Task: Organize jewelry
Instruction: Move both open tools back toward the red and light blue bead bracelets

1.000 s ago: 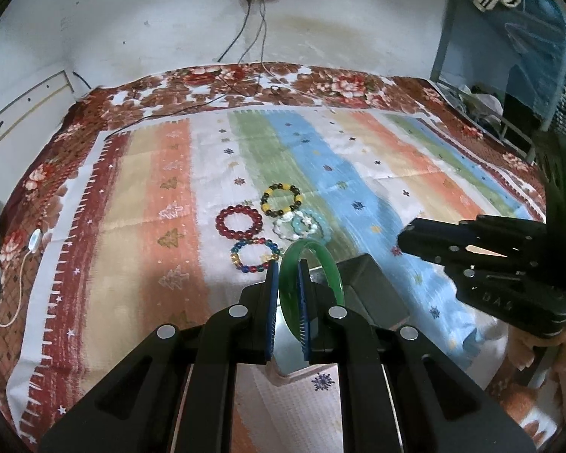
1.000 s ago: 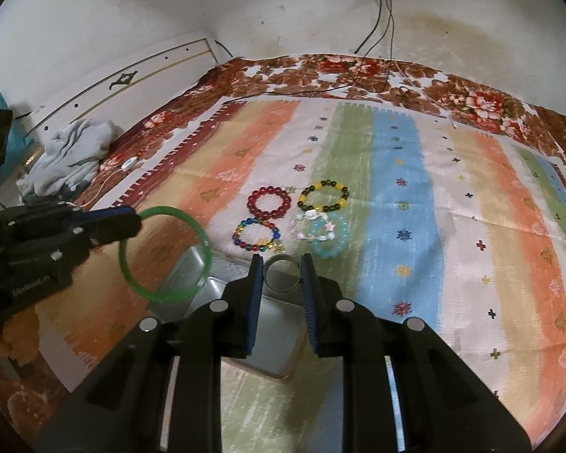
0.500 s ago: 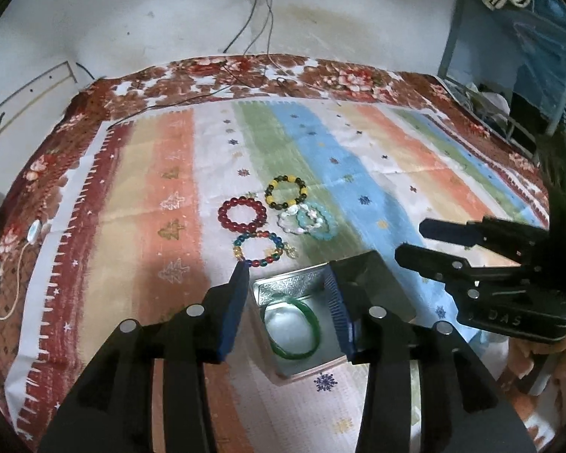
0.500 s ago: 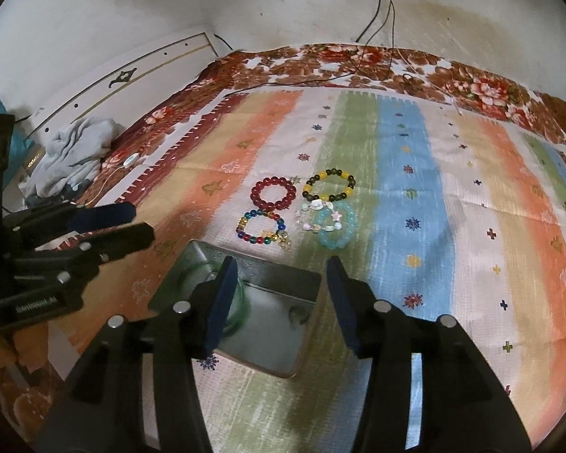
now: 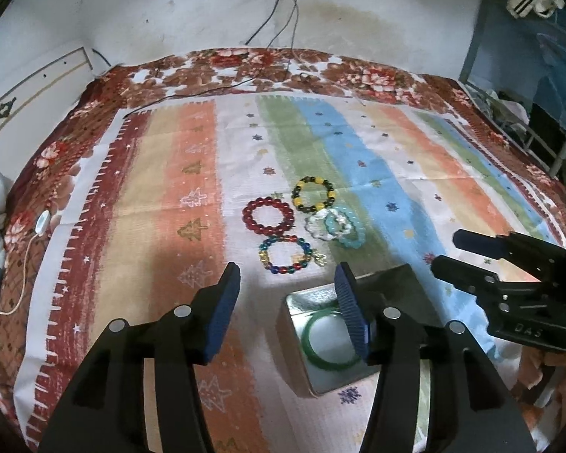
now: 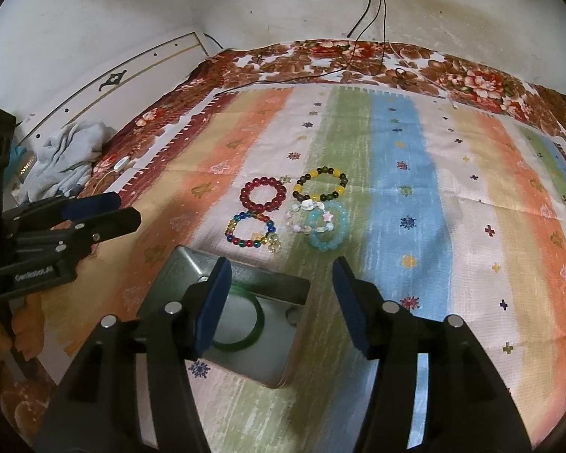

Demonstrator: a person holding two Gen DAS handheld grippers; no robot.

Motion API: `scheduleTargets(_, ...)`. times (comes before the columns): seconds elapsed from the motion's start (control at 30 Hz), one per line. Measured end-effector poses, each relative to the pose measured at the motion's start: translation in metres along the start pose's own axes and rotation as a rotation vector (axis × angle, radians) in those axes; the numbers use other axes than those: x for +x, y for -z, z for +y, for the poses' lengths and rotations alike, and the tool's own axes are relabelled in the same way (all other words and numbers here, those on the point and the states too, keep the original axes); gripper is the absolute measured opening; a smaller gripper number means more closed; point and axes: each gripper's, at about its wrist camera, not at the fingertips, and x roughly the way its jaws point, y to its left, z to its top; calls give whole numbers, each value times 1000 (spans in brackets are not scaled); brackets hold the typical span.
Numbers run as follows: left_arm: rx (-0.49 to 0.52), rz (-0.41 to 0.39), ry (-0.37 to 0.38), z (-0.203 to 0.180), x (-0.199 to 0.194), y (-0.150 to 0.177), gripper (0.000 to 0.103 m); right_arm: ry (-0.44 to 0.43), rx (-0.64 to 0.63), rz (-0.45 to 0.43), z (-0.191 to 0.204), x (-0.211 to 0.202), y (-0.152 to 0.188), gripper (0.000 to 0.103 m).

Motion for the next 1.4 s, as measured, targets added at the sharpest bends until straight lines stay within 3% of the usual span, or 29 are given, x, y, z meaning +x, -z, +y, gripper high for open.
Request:
scheduleTargets(0.63, 50, 39, -54, 6, 36, -23, 65, 51, 17, 30, -29, 33, -24, 65)
scheduleTargets(0.93, 51, 64, -80, 12, 65, -42, 65, 48, 30, 60, -40, 51, -29, 70)
scheduleTargets(1.4, 52, 80, -96, 18, 92, -55, 65, 56, 31, 89, -53, 78, -44, 71)
